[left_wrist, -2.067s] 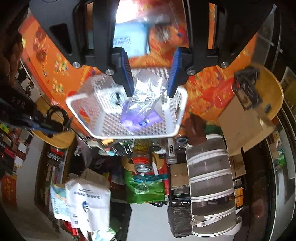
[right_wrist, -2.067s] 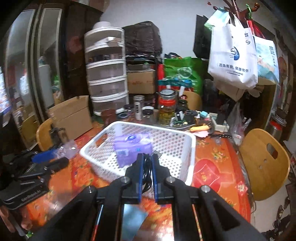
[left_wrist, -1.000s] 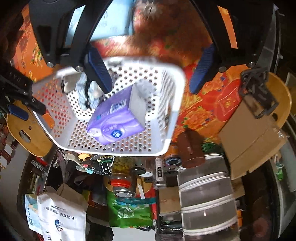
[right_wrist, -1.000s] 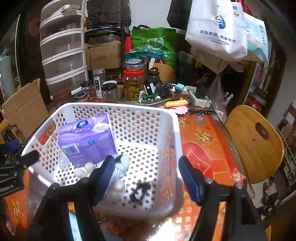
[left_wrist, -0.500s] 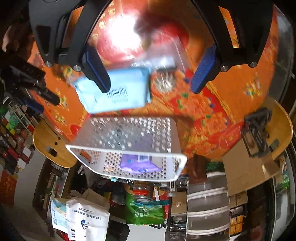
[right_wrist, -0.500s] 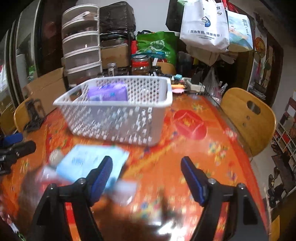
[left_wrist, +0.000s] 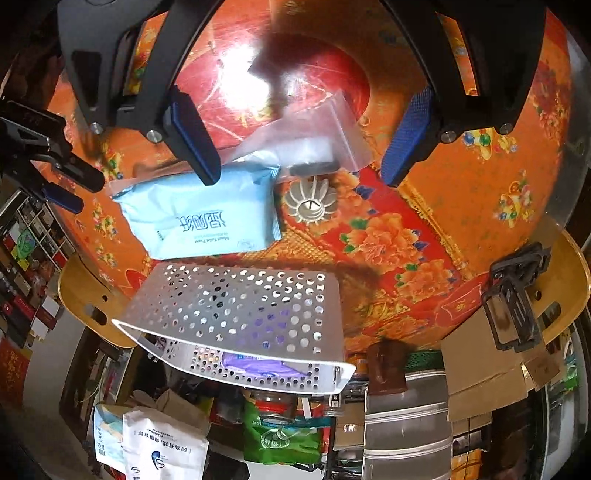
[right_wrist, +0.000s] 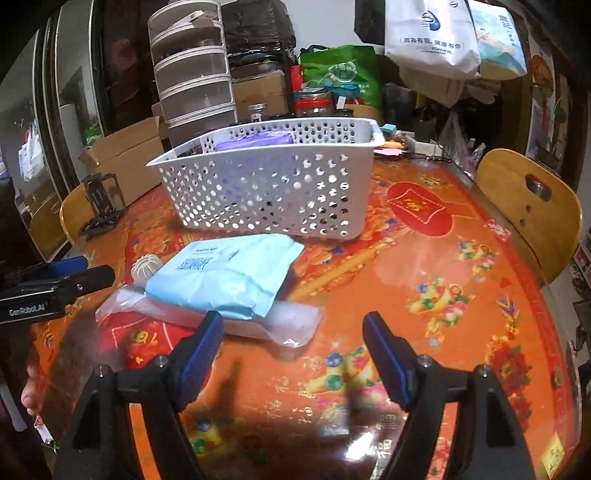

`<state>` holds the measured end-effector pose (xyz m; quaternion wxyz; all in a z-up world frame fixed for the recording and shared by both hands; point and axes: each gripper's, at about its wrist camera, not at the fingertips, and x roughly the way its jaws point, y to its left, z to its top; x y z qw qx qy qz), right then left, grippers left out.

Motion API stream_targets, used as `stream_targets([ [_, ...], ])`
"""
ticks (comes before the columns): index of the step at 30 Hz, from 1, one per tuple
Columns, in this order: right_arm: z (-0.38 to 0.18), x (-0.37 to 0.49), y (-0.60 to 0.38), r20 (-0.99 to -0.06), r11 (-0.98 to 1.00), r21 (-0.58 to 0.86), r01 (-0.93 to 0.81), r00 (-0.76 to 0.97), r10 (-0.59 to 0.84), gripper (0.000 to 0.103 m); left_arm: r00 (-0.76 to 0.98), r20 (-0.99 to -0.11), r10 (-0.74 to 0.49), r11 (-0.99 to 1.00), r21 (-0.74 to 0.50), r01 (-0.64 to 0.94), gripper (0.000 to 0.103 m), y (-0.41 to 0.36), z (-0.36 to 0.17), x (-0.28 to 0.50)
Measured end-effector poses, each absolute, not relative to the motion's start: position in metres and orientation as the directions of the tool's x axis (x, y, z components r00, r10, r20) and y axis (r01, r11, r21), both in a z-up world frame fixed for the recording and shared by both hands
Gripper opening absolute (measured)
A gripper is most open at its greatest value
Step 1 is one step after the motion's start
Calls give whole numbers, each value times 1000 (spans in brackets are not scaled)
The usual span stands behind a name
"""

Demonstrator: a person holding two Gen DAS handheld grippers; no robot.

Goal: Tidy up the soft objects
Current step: 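Move both tools back down to the blue wipes pack, then close the right tool on the blue wipes pack while the left tool grips its other end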

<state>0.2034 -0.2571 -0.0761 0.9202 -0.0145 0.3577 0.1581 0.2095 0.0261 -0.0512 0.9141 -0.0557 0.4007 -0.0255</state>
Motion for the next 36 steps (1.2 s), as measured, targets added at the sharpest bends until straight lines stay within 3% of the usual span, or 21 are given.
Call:
stream_targets([
  [4,-77,205,-253,-662,940,100,-327,683,308,75,675,-731,-97,992,-122,11,86,27,-58,211],
  [6,-76,205,-250,-659,935,102,-339,681,319,72,676,-727,-119,990,-141,22,73,25,-60,211],
  [9,-76,208,-243,-666,926,96,-365,668,332,65,667,-727,-160,986,-155,67,64,18,-64,212],
  [18,-84,218,-230,-683,906,100,-412,633,364,54,646,-733,-215,977,-160,143,47,-5,-73,220],
  [36,-91,239,-217,-716,884,114,-454,580,390,54,582,-770,-260,965,-190,179,47,-7,-96,252],
])
